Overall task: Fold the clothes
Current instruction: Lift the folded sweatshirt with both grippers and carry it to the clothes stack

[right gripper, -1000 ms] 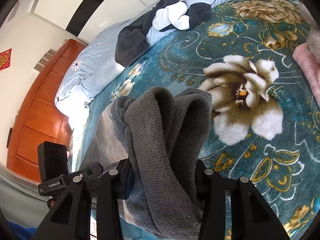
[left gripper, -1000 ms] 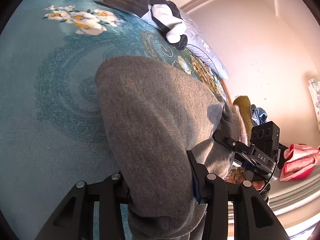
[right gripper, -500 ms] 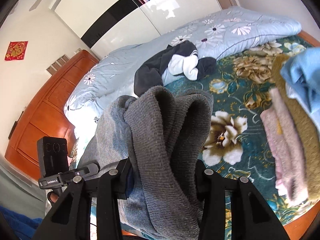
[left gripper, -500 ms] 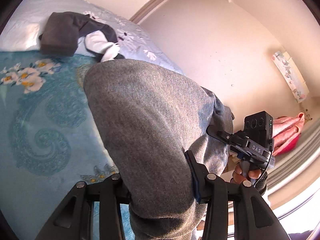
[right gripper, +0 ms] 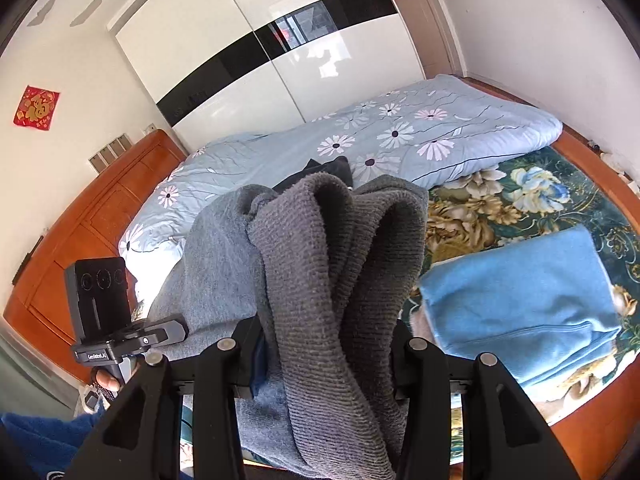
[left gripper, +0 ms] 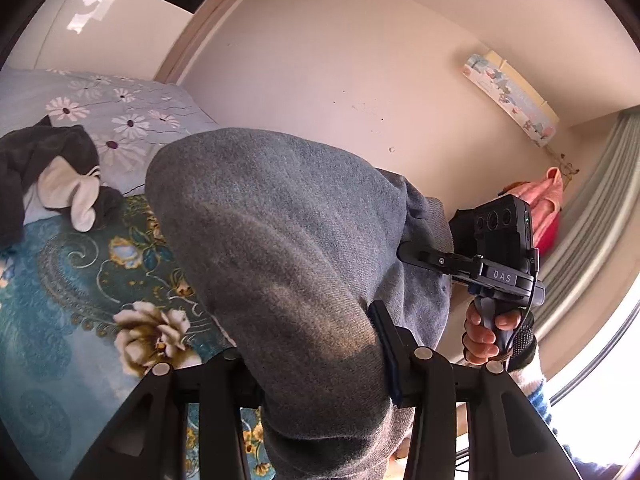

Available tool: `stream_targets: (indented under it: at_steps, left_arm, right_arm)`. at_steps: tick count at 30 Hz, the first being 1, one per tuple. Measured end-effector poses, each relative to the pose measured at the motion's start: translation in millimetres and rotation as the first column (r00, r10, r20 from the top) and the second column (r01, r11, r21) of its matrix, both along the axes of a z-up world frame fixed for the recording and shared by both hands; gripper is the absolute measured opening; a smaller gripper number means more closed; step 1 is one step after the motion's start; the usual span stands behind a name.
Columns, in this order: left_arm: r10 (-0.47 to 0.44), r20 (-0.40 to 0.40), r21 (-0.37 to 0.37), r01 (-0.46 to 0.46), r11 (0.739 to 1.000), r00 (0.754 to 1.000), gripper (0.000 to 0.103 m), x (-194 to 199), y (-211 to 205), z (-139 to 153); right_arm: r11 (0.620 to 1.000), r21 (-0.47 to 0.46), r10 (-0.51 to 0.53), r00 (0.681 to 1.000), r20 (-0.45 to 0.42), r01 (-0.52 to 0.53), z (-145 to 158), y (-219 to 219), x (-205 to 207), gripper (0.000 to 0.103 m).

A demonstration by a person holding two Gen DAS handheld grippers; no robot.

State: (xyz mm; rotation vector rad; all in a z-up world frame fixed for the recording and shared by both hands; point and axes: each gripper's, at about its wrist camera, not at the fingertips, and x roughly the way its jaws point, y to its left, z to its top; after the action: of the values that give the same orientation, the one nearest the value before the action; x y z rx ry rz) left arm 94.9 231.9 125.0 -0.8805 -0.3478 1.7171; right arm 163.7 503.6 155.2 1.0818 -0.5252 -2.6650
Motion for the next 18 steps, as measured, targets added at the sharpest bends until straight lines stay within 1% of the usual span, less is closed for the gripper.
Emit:
stream_targets:
  at_steps: [3, 8, 14, 18]
  left_arm:
    - [-0.034, 0.013, 0.004, 0.034, 0.999, 0.999, 0.045, 4, 30, 6]
    - [-0.087, 0.009, -0.004, 0.087, 0.996, 0.996, 0.045, 15, 79, 15]
    - [-0.116, 0.038, -0.023, 0.117, 0.993, 0.992, 0.045, 15, 132, 7]
    - [-0.118, 0.073, -0.024, 0.120, 0.993, 0.990, 0.045, 12, 157, -6]
  right_arm:
    - [1.000, 0.010, -0.028, 1.000, 0.014, 0.027, 7, 28, 8, 0.045]
    - [0.998, 0.026, -0.064, 0.997, 0.043, 0.063, 14, 75, 15, 0.045]
    - [0.996, 0.063, -0.077, 0.992, 0.098, 0.071, 10, 124, 10, 0.046]
    - [0.997, 0.047, -0.074, 0.988, 0.137, 0.068, -3, 154, 3, 0.046]
